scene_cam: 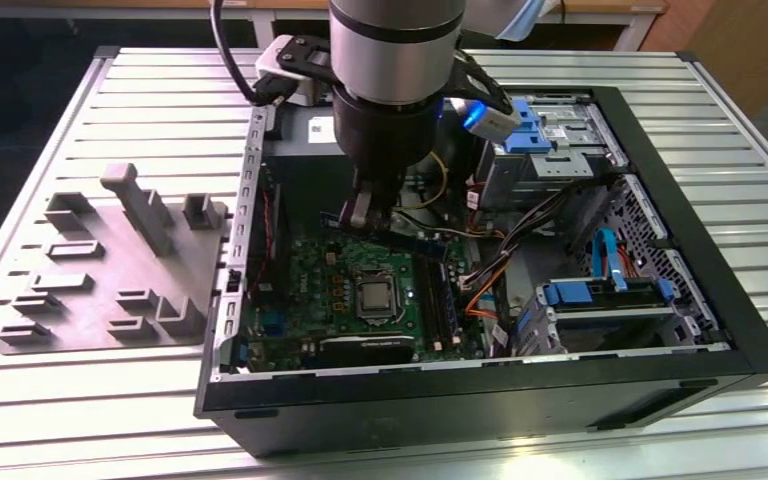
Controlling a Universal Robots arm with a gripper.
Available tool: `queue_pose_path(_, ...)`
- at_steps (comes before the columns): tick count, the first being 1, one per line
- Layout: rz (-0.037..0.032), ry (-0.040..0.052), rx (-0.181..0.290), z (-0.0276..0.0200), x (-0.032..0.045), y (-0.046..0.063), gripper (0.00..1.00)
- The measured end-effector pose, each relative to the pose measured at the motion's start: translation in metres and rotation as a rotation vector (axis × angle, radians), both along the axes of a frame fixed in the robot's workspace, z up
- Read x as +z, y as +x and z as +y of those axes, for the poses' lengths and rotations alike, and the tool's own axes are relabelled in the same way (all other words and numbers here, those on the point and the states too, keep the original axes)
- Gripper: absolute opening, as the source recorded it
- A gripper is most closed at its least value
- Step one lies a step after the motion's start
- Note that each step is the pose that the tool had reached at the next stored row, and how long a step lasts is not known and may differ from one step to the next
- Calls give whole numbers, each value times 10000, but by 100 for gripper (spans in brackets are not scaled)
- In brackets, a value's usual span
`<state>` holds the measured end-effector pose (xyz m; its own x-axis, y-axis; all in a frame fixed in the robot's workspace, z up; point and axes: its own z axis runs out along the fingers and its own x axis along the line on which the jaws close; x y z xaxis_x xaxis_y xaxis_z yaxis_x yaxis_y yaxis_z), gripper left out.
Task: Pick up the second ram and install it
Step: 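Insert the second ram into the second slot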
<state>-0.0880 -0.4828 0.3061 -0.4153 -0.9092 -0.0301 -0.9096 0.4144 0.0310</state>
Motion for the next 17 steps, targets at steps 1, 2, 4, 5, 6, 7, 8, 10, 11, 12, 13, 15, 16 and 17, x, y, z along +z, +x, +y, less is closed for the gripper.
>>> queue_pose_path(1,0,-1,-178,0,-1,0,12)
queue_pose_path(2,0,0,-360,0,-3,0,12)
queue_pose_path(4,0,0,-736,0,-5,0,12)
queue_pose_path(5,0,0,-916,0,-7,0,12)
queue_pose_path(6,0,0,-1094,0,-8,0,12)
queue_pose_path(7,0,0,-1275,0,-10,0,12)
queue_pose_path(8,0,1,-1454,0,-12,0,12)
queue_pose_path(10,0,0,-1825,0,-15,0,12)
queue_pose_path(11,0,0,-2005,0,-17,0,12)
queue_pose_path(12,0,0,-2186,0,-19,0,12)
queue_pose_path(13,-1,0,-2364,0,-21,0,12)
queue_pose_path(15,0,1,-2724,0,-26,0,12)
queue_pose_path(16,0,1,-2916,0,-28,0,12)
queue_pose_path(17,0,0,-3101,0,-31,0,12)
